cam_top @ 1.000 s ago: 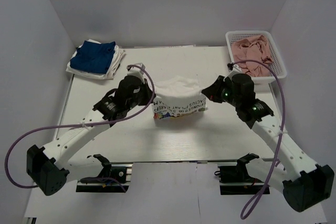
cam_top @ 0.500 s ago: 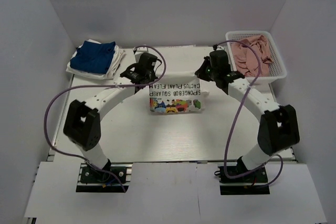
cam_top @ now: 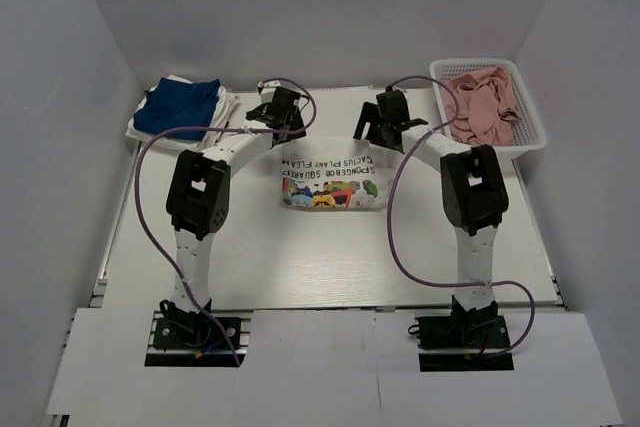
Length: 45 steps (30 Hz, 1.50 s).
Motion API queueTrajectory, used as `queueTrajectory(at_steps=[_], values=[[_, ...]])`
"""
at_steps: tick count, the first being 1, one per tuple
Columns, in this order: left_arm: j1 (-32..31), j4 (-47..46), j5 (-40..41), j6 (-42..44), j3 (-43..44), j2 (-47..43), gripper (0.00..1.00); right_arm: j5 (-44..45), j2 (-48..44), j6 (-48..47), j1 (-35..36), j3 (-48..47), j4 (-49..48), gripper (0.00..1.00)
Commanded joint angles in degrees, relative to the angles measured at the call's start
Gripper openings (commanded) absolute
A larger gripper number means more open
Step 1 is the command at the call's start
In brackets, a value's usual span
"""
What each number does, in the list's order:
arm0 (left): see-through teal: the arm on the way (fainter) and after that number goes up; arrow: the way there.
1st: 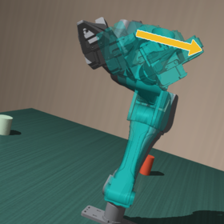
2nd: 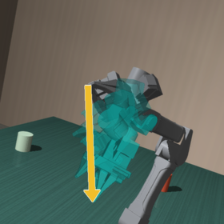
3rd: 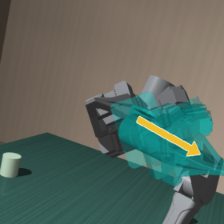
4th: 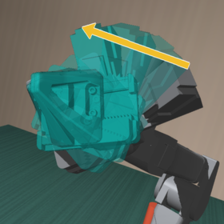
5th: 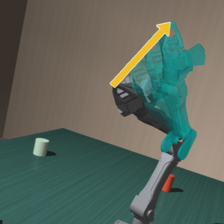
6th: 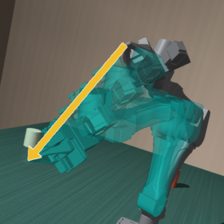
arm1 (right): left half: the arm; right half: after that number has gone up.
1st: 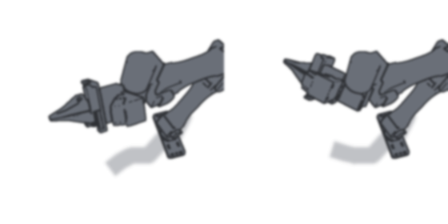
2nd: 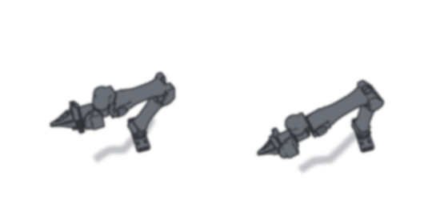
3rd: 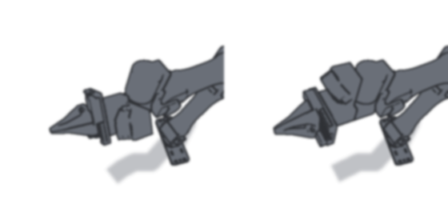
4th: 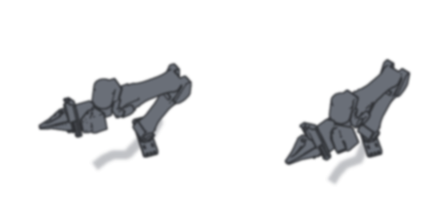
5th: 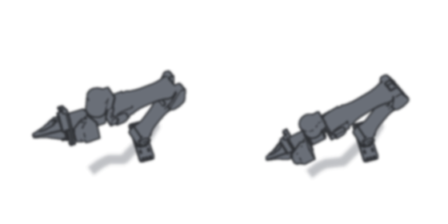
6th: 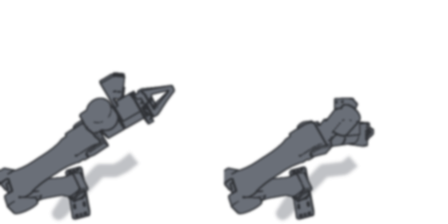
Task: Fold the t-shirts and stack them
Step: Fold the long partially folded tshirt into a neat square
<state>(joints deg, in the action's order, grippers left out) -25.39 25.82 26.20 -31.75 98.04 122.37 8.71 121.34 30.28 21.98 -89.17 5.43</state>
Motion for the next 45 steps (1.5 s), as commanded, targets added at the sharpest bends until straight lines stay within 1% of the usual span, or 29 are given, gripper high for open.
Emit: queueTrajectory(at_steps=[1, 3, 4, 5, 6, 8, 10, 13, 15, 16, 17, 19, 20, 21, 22, 23, 24, 25, 26, 28, 29, 30, 32, 33, 35, 39, 41, 43, 45], values=[[1.47, 1.08, -1.74, 2.47, 1.73, -3.79, 1.0, -1.32, -3.29, -4.34, -0.27, -3.04, 0.36, 0.9], [1.48, -1.72, -4.04, 3.62, -1.34, -6.77, 1.0, -1.59, -5.93, -5.32, -0.01, -0.76, 1.59, 0.9], [1.48, -2.96, -5.87, 3.62, -5.27, -7.83, 1.0, -2.03, -8.11, -5.58, -0.09, 0.47, 1.51, 0.9], [1.48, -4.02, -6.59, 3.62, -7.23, -8.89, 1.0, -2.12, -10.57, -5.85, -0.09, 4.83, 1.16, 0.9], [1.48, -4.98, -7.38, 3.62, -10.55, -9.86, 1.0, -2.64, -11.81, -6.37, -0.01, 6.44, 0.2, 0.9], [2.01, -7.88, -9.84, 4.67, -13.04, -12.06, 1.0, -3.87, -15.42, -7.08, 0.26, 11.35, -3.03, 0.9], [2.01, -11.73, -12.39, 5.46, -15.5, -12.85, 1.0, -5.98, -15.69, -8.66, 0.17, 12.35, -4.11, 0.9], [2.01, -15.35, -14.24, 6.08, -16.13, -12.16, 0.98, -6.69, -13.16, -9.01, 0.08, 10.25, -3.06, 0.9], [2.54, -15.36, -15.9, 6.08, -14.29, -9.53, 0.9, -9.92, -9.91, -9.19, -0.09, 7.96, -3.24, 0.89], [3.06, -15.36, -15.91, 6.08, -13.67, -8.56, 0.87, -10.46, -9.2, -9.1, -0.09, 6.82, -2.89, 0.87], [3.06, -15.36, -16.96, 6.08, -13.06, -7.59, 0.8, -11.25, -6.49, -8.93, -0.09, 5.33, -2.62, 0.85], [3.58, -15.36, -18.11, 6.08, -11.99, -5.48, 0.73, -11.35, -4.37, -8.49, -0.09, 3.75, -1.92, 0.84], [3.59, -15.36, -18.81, 6.08, -11.39, -5.47, 0.65, -11.35, -3.14, -8.4, -0.27, 3.13, -1.83, 0.82], [3.59, -15.97, -19.33, 6.08, -11.38, -4.86, 0.6, -11.78, -2.52, -8.05, -0.27, 2.08, -2.52, 0.8], [3.59, -17.2, -19.34, 6.08, -11.38, -4.86, 0.56, -12.13, -1.99, -8.13, -0.27, 2.07, -2.88, 0.73], [3.59, -17.73, -18.21, 6.08, -11.9, -4.86, 0.47, -13.01, -0.85, -8.05, -0.09, 1.63, -3.49, 0.68], [3.59, -17.74, -17.59, 6.08, -11.91, -4.86, 0.41, -13.54, -0.49, -8.05, -0.01, 1.54, -4.72, 0.61], [3.59, -17.74, -17.58, 6.08, -11.91, -4.25, 0.37, -13.54, -0.05, -8.05, 0.0, 1.45, -6.9, 0.48], [3.59, -18.26, -17.58, 6.08, -11.21, -4.24, 0.26, -14.76, 0.21, -8.22, 0.08, 1.28, -7.62, 0.39], [3.59, -18.27, -17.58, 6.69, -10.51, -4.24, 0.13, -15.3, -0.13, -7.35, 0.0, 0.92, -8.24, 0.16], [3.59, -18.27, -18.19, 6.7, -10.5, -4.24, 0.04, -14.0, -0.66, -7.43, 0.0, 1.53, -8.85, 0.01], [3.59, -18.27, -18.2, 6.7, -10.5, -4.24, 0.0, -13.55, -3.8, -7.34, 0.26, 4.93, -9.64, 0.01], [3.59, -19.05, -18.72, 7.22, -11.72, -5.46, 0.0, -13.19, -6.1, -7.35, 0.26, 6.72, -11.4, 0.0], [3.59, -21.14, -19.59, 7.23, -12.95, -6.43, 0.0, -12.76, -9.25, -7.52, 0.26, 8.29, -11.49, 0.0], [2.45, -24.49, -20.92, 8.02, -17.95, -10.9, 0.0, -12.32, -11.38, -8.22, 0.26, 10.58, -11.23, 0.01], [2.45, -33.27, -24.69, 8.54, -26.91, -18.99, 0.0, -12.58, -19.89, -8.22, 0.09, 17.43, -13.07, 0.02], [2.45, -33.82, -24.7, 8.54, -28.34, -21.89, 0.0, -12.31, -22.28, -7.78, 0.17, 21.02, -14.75, 0.02], [2.45, -34.44, -26.28, 8.54, -29.05, -22.6, 0.0, -11.09, -24.91, -6.12, -0.09, 22.19, -13.09, 0.0], [2.45, -34.96, -27.42, 8.54, -29.05, -22.09, 0.0, -6.98, -25.53, -4.53, -0.18, 23.68, -11.33, 0.0]])
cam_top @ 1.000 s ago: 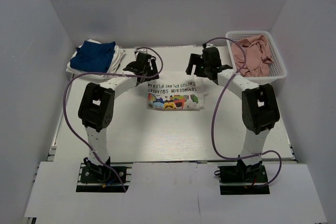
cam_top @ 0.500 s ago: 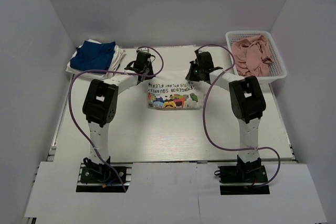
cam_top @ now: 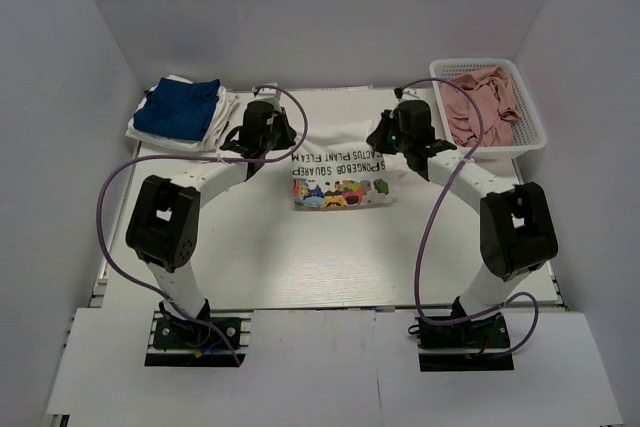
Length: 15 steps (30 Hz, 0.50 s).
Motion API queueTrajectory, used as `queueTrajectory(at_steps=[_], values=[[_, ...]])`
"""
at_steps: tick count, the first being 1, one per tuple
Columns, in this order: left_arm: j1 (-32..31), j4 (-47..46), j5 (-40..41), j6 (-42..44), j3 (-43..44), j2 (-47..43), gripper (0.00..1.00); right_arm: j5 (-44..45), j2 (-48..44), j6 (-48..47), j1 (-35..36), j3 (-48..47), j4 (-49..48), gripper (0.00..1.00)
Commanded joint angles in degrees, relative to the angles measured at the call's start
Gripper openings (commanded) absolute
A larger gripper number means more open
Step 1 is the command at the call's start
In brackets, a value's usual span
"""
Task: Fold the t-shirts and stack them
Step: Fold the long partially folded tshirt into a neat square
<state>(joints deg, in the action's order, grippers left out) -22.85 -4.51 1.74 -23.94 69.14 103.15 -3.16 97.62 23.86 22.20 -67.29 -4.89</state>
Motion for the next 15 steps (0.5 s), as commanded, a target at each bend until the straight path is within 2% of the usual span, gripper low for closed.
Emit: queueTrajectory(at_steps=[1, 3, 10, 11, 12, 13, 14, 15], values=[[-0.09, -4.63, -3.75, 0.74, -0.15, -2.35, 0.0, 5.7, -2.35, 2.24, -0.49, 2.16, -0.66, 0.0], [-0.09, -4.63, -4.9, 0.74, 2.21, -0.51, 0.0, 8.51, -1.74, 3.65, -0.31, 2.69, 0.92, 0.0], [-0.09, 0.02, -4.38, -0.49, 12.58, 12.41, 0.0, 23.96, 9.05, 5.5, -1.28, -7.93, 11.37, 0.0], [-0.09, 1.16, -2.9, -1.01, 14.6, 13.73, 0.0, 24.68, 11.25, 4.89, -1.45, -9.6, 11.65, 0.1], [-0.09, 2.22, -1.92, -1.02, 15.83, 16.0, 0.0, 24.43, 12.32, 1.4, -1.54, -10.23, 10.0, 0.29], [-0.09, 3.36, -0.96, -1.89, 16.8, 16.9, 0.0, 23.04, 13.37, -0.55, -1.37, -11.71, 9.63, 0.56], [0.52, 5.2, -0.42, -2.5, 18.47, 17.69, 0.07, 21.28, 16.34, -1.7, -1.45, -12.6, 9.46, 0.59], [0.53, 6.17, -0.42, -2.51, 19.35, 18.22, 0.22, 19.44, 17.15, -3.62, -1.45, -15.13, 11.11, 0.61]])
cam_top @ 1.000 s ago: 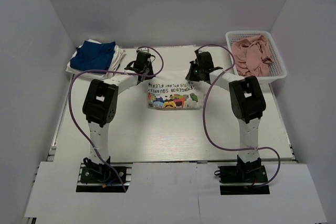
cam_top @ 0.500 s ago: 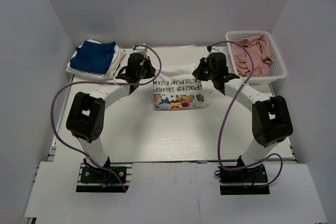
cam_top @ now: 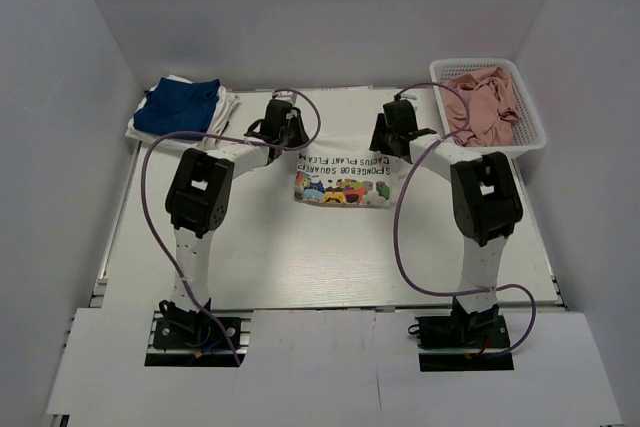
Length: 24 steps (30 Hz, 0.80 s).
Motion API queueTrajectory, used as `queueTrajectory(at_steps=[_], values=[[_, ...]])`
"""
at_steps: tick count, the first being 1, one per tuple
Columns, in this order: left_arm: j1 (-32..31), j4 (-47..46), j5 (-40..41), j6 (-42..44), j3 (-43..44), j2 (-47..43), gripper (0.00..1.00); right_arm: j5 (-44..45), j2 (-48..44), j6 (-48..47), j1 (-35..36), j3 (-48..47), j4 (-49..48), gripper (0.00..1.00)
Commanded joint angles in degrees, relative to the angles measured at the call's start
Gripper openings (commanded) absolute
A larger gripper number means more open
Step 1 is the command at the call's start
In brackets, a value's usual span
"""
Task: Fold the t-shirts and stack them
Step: Fold the long partially folded tshirt into a neat square, then smooth out wrinkles on the folded tshirt
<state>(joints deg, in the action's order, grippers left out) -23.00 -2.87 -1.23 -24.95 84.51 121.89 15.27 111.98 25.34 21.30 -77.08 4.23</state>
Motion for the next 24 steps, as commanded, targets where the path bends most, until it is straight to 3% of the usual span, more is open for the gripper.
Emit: queueTrajectory(at_steps=[1, 2, 3, 6, 12, 17, 23, 24], values=[[0.68, 5.41, 3.25, -1.51, 4.69, 0.1, 0.44, -0.05, 3.76, -5.74, -0.47, -7.28, 2.88, 0.64], [0.68, 7.51, 4.39, -1.51, 6.0, 0.11, 0.76, -1.98, 3.77, -6.96, -0.3, -7.91, 3.59, 0.65], [0.68, 8.32, 4.92, -1.51, 6.02, -1.2, 0.86, -2.34, 3.42, -8.11, 0.05, -8.26, 4.29, 0.71], [0.16, 8.85, 5.63, -0.2, 5.15, -4.19, 1.0, -5.77, -1.91, -9.43, 0.14, -6.6, 4.64, 0.9], [0.15, 6.3, 3.61, -0.19, -2.59, -11.83, 1.0, -9.2, -8.88, -6.36, 0.41, 2.36, 6.05, 0.9], [0.15, 5.77, 2.91, -1.24, -8.57, -13.78, 1.0, -7.18, -9.42, -2.76, 0.5, 8.25, 8.25, 0.9], [0.15, 4.9, 1.24, -2.3, -12.26, -14.31, 1.0, -11.65, -5.9, -1.79, 0.5, 8.53, 5.8, 0.9], [0.15, 4.9, 1.23, -2.3, -12.26, -13.7, 1.0, -12.36, -5.2, -1.7, 0.32, 8.09, 5.7, 0.83]])
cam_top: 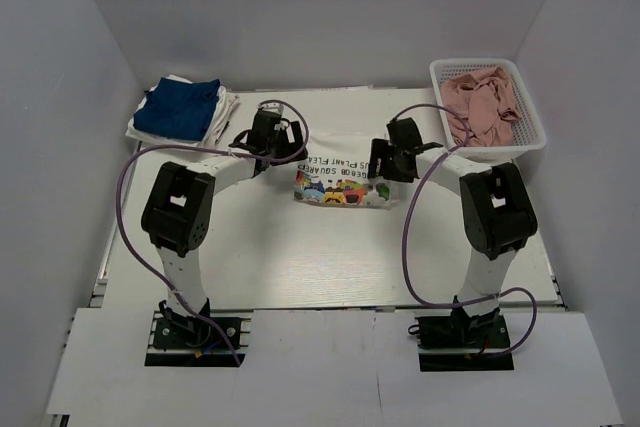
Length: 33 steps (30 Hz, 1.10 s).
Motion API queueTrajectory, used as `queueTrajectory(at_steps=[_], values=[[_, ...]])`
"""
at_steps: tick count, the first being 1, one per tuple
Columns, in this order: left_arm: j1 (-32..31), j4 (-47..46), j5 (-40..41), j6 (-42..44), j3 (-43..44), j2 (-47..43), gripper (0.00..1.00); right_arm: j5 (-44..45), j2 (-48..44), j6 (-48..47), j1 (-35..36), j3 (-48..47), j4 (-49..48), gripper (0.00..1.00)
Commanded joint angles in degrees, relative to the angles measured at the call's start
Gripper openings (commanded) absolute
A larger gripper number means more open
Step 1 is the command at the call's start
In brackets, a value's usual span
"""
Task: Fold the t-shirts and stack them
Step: Smooth out wrinkles on the folded tshirt
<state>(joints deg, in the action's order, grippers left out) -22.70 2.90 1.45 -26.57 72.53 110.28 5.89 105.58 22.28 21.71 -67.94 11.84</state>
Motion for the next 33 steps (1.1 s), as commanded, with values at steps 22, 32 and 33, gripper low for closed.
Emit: queueTrajectory(at_steps=[22, 32, 33], values=[[0.37, -0.26, -5.14, -3.49, 0.16, 5.21, 0.88, -30.21, -7.15, 6.53, -1.67, 19.51, -50.65, 0.0], [0.37, 1.76, -0.66, -4.02, -0.37, 4.15, 0.83, -34.75, -1.96, 9.99, -5.98, 22.94, -51.9, 0.0], [0.37, 2.55, 0.29, -4.02, -0.37, 4.15, 0.83, -33.76, -2.04, 9.62, -6.5, 23.2, -50.43, 0.0]])
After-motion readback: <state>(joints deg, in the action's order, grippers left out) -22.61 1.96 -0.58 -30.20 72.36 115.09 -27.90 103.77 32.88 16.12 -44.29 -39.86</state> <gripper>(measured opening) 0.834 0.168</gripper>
